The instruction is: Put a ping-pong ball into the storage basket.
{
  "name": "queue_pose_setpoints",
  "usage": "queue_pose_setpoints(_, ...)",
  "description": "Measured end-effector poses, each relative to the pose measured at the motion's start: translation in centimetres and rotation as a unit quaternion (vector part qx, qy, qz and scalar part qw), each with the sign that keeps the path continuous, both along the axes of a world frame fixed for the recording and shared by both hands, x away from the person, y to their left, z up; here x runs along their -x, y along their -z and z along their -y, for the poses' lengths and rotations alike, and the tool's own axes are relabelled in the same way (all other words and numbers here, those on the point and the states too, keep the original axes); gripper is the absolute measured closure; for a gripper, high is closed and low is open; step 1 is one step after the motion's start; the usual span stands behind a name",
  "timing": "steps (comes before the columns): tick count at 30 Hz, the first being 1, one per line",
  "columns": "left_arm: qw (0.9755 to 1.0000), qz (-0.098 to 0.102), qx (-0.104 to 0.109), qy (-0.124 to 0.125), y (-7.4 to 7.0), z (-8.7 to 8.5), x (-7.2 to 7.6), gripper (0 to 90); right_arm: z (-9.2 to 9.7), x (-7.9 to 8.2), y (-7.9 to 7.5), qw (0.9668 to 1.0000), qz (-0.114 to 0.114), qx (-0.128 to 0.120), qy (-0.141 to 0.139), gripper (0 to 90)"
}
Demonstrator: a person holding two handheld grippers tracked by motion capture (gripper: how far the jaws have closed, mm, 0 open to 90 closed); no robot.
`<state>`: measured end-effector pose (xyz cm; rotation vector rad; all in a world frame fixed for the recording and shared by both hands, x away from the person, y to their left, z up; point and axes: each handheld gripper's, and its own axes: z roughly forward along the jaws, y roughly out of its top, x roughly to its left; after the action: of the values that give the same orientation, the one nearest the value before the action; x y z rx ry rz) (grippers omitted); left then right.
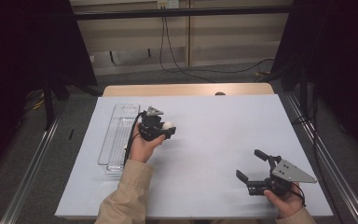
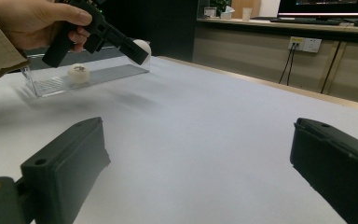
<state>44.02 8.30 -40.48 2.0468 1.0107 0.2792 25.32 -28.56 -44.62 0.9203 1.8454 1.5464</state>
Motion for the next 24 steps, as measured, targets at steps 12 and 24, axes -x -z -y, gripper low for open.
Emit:
queue_pose_setpoints(12,1.0,-0.003,0.003,-0.005,-0.1,-0.24,-0.02,51.1,-0.08,0.04,-0.01,1.0,0.001,0.0,-0.002,3.3)
queue_pose_setpoints(24,1.0,-0.003,0.001,-0.006,-0.49,-0.81,-0.07,51.1,-0.02,0.05,-0.03,1.0,0.002,-0.002,-0.002,3.3)
